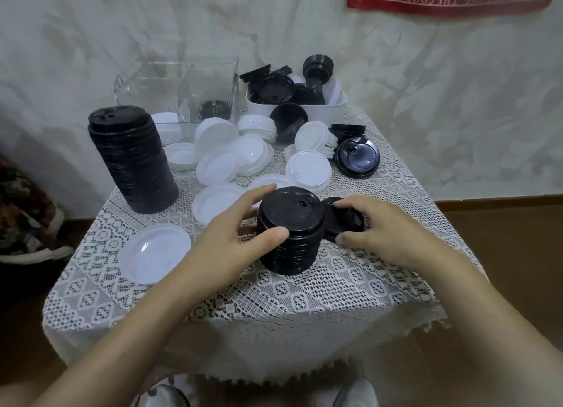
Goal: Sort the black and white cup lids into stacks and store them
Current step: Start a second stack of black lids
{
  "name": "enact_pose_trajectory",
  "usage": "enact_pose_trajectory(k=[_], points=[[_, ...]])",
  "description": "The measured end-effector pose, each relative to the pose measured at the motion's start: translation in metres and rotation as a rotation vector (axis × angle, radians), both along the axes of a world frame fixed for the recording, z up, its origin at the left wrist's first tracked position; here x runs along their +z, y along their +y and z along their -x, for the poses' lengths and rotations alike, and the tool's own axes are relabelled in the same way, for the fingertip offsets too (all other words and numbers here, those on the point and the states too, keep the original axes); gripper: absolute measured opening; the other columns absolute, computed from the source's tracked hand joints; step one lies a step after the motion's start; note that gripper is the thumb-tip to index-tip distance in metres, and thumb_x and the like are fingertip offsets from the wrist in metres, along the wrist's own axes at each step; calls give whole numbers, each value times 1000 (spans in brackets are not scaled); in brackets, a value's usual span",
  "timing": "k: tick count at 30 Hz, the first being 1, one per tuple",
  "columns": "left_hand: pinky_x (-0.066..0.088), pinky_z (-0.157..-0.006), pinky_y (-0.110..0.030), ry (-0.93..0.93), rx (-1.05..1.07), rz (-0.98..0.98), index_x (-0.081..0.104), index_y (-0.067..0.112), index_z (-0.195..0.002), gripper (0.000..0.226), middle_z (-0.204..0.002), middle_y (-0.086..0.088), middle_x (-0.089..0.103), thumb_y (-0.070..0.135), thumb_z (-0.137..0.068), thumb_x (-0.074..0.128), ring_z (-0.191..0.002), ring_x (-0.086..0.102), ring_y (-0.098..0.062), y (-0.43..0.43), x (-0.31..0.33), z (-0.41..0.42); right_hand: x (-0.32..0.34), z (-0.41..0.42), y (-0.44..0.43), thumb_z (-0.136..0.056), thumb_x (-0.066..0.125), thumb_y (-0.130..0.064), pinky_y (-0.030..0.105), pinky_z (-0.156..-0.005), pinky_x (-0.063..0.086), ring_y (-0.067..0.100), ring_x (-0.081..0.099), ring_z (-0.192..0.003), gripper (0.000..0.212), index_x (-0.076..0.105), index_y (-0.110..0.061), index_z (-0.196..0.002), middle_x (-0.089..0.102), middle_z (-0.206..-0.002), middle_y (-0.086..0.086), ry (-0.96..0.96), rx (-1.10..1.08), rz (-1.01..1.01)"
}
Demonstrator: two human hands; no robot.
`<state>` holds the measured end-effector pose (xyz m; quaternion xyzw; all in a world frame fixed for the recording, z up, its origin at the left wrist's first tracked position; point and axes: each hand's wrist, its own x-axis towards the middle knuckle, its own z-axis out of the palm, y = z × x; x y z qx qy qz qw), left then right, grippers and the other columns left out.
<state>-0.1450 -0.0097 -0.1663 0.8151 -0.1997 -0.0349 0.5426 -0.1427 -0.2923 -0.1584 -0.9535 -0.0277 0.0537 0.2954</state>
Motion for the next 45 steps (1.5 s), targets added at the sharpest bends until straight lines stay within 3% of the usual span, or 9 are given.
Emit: enact_pose_trajectory(k=[3,8,16,20,27,33,38,42,45], points=[[46,-111,-34,-17,-14,-7,46,57,-143,70,-138,29,59,61,-78,73,-131,53,6,-2,0,2,13,0,-1,-82,83,-45,37,-89,52,11,62,-108,53,63,-44,-131,62,-124,-15,-112,-90,-74],[46,-104,-22,-11,-21,28,47,52,-145,73,-135,31,61,54,-80,77,-130,54,7,-4,-2,3,45,15,21,-82,85,-39,30,-101,52,0,66,-114,39,73,-41,-120,72,-118,-16,-231,44,-539],[44,-114,-31,20,-41,89,34,47,-156,96,-146,26,56,55,-71,80,-137,50,4,1,-11,-4,36,19,47,-76,76,-52,38,-116,40,-3,49,-132,56,68,-41,-130,53,-142,-25,-198,232,-268],[44,-113,-33,22,-76,89,38,50,-152,85,-145,28,56,53,-76,77,-137,51,1,2,-10,-5,33,17,49,-70,72,-61,40,-119,37,-5,45,-136,62,65,-47,-130,50,-146,-28,-195,248,-208],[46,-109,-28,-27,-51,54,45,47,-148,71,-137,30,61,59,-82,68,-132,55,3,2,-9,-4,24,11,46,-65,77,-64,38,-121,36,-6,49,-136,67,64,-51,-128,51,-147,-26,-128,259,-333],[48,-104,-26,-82,-23,-58,39,77,-133,55,-132,37,60,67,-84,62,-124,58,8,2,-5,3,16,13,45,-71,83,-53,40,-121,37,-3,47,-138,79,48,-48,-142,54,-146,-23,-81,247,-387],[43,-96,-7,-86,-15,-96,33,86,-126,49,-128,49,53,62,-90,57,-123,53,17,-3,2,11,15,15,48,-64,83,-59,38,-122,36,-6,46,-139,93,45,-44,-148,53,-149,-23,-62,197,-428],[42,-102,-12,-86,-8,-78,35,69,-142,54,-139,44,50,66,-93,59,-130,47,17,0,2,9,16,16,46,-78,89,-37,31,-119,40,-7,52,-133,76,54,-36,-145,60,-142,-21,-80,166,-515],[44,-108,-23,-30,-2,-34,34,58,-151,76,-138,44,51,72,-82,63,-129,49,17,2,-1,7,18,15,43,-84,86,-25,23,-117,38,-11,49,-134,72,52,-32,-148,57,-145,-22,-35,170,-577]])
